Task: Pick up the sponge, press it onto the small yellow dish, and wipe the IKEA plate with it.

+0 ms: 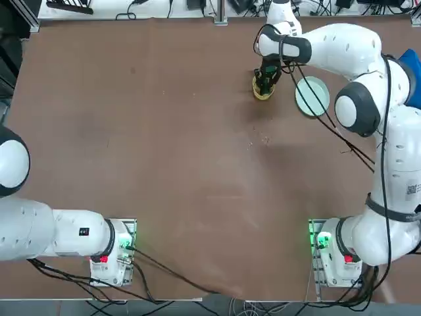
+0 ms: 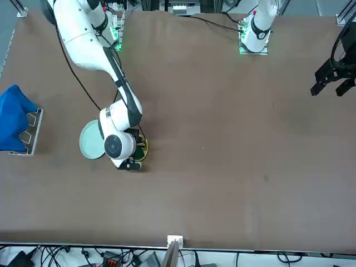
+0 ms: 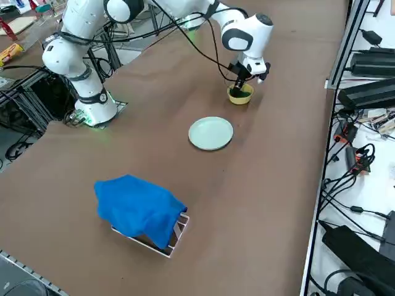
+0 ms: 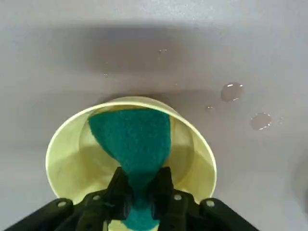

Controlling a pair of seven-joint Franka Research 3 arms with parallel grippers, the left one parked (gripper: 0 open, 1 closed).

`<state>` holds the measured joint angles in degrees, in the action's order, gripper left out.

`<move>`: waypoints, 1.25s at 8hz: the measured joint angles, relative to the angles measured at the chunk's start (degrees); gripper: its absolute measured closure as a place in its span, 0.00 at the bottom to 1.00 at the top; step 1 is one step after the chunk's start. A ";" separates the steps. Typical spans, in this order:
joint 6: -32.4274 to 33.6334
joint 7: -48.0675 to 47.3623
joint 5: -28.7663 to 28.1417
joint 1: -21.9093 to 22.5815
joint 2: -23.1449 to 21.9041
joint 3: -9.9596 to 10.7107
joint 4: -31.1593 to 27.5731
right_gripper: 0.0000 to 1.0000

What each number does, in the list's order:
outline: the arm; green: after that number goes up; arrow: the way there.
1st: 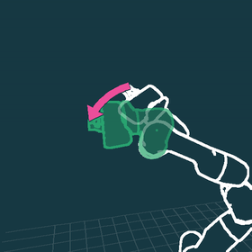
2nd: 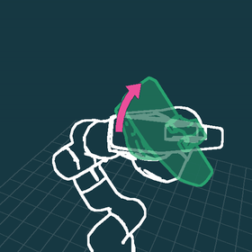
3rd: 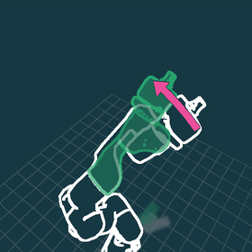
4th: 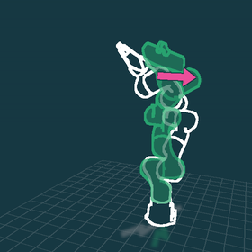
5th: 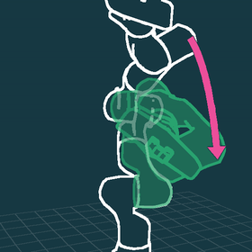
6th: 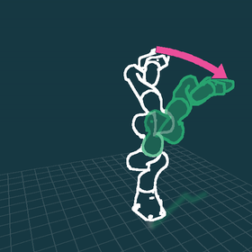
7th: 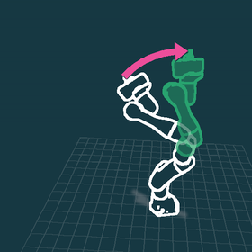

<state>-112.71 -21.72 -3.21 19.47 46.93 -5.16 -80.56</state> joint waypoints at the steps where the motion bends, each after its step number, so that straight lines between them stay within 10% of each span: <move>1: -0.02 0.00 0.00 0.01 0.00 0.00 0.00 0.78; 10: 7.00 2.20 0.21 -1.58 -10.28 0.68 3.23 0.78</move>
<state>-105.71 -19.52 -2.99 17.89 36.66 -4.48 -77.33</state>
